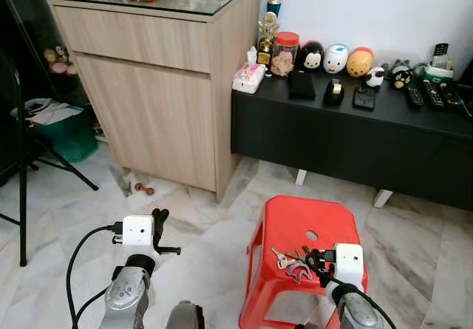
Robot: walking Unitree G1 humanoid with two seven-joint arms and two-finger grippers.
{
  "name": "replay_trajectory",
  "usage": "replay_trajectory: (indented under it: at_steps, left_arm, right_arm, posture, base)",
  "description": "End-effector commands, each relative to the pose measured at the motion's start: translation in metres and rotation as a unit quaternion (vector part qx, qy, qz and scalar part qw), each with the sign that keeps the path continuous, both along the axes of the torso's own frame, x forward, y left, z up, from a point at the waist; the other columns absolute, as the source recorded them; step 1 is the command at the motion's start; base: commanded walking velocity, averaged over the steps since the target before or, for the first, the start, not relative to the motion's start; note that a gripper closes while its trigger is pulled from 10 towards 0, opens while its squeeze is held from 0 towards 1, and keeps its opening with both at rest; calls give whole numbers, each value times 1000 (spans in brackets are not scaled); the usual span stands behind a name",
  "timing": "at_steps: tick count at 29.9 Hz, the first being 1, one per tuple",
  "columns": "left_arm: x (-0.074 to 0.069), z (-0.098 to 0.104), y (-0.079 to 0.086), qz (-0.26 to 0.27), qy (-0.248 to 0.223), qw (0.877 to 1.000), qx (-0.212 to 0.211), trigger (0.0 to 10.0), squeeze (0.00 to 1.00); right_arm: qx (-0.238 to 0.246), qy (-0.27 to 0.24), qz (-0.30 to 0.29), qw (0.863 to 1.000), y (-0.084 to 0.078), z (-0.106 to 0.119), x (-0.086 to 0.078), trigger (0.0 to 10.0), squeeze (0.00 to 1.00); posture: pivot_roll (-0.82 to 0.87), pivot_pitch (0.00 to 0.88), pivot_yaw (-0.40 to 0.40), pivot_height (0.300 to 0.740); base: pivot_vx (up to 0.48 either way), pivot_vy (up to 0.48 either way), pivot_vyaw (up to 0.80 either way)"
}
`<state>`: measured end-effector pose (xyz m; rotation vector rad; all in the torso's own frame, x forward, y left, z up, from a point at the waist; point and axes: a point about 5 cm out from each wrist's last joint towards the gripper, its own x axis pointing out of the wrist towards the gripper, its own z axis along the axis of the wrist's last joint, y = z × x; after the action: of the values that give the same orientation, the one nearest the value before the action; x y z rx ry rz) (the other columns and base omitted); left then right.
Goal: Hang keys on a hook
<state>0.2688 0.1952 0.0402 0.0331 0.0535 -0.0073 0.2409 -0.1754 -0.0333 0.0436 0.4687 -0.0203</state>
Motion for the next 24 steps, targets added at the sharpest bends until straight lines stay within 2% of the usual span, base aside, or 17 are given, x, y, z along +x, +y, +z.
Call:
replay_trajectory:
  at_steps: [1,19,24]
  left_arm:
    - [3,3,-1,-6,-4,1000,6,10000,0]
    - [4,3,-2,-12,1,1000,7,10000,0]
    - [5,3,-3,-12,0,1000,7,10000,0]
  right_arm:
    - [2,-7,-6,1000,-3,2,1,10000,0]
    - [14,-3,11,1000,3,1,2,10000,0]
    - [13,-9,29,999,6,2,2,10000,0]
  posture:
    - [139,17,-52,613]
    - [138,16,-52,613]
    - [137,16,-52,613]
  base:
    - [0,0,0]
    - [0,0,0]
    - [241,0,0]
